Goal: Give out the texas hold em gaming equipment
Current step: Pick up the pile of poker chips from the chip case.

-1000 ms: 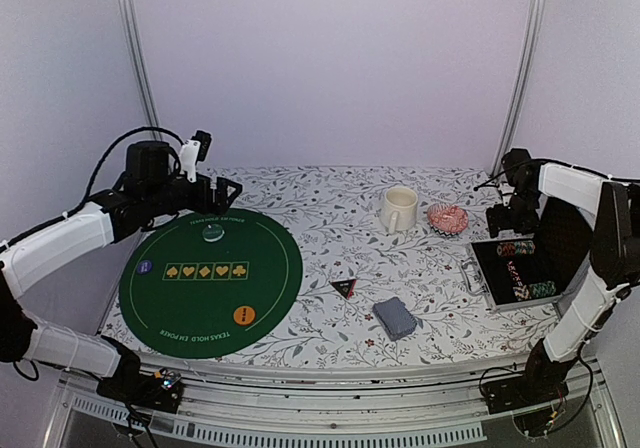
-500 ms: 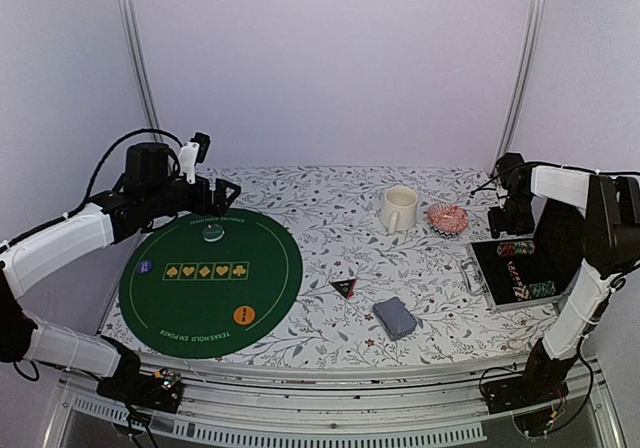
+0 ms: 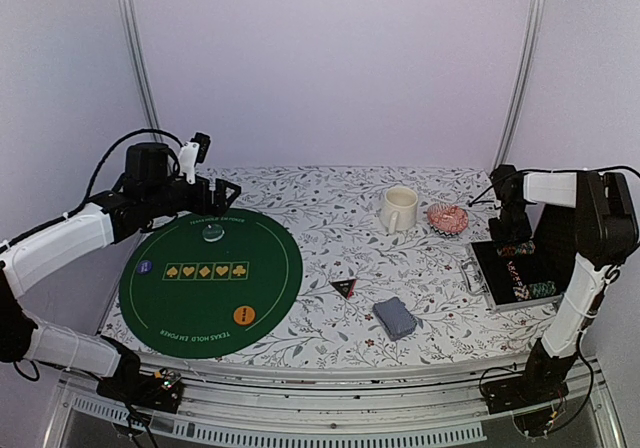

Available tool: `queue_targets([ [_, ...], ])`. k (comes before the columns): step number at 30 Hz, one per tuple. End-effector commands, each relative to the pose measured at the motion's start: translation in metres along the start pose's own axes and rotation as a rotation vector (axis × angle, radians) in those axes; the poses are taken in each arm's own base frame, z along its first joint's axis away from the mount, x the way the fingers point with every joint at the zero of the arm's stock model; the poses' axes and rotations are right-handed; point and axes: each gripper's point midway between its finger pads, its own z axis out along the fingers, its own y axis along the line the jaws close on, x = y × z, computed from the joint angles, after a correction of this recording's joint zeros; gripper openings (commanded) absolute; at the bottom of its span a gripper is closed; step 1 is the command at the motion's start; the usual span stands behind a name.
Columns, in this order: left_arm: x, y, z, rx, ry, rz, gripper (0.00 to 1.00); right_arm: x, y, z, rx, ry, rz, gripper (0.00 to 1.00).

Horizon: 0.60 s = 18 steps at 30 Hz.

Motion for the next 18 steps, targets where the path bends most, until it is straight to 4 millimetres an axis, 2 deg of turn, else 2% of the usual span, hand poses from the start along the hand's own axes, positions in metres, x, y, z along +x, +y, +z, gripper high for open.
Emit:
queue_targets([
  [1, 0.0, 0.002, 0.003, 0.013, -0.004, 0.004, 0.98, 0.01, 0.002, 0.015, 0.026, 0.037, -0.011, 0.46],
  [6, 0.001, 0.004, 0.003, 0.01, -0.003, 0.004, 0.98, 0.012, 0.008, 0.018, -0.007, 0.049, -0.014, 0.4],
  [10, 0.002, 0.005, 0.004, 0.01, 0.001, 0.0, 0.98, 0.012, 0.018, 0.011, -0.047, 0.043, -0.023, 0.35],
  [13, 0.002, 0.004, 0.005, 0.016, 0.002, -0.003, 0.98, 0.011, 0.021, 0.005, -0.048, 0.032, -0.032, 0.37],
  [18, 0.002, 0.005, 0.005, 0.023, 0.005, -0.008, 0.98, 0.011, 0.012, 0.006, 0.002, 0.035, -0.032, 0.39],
])
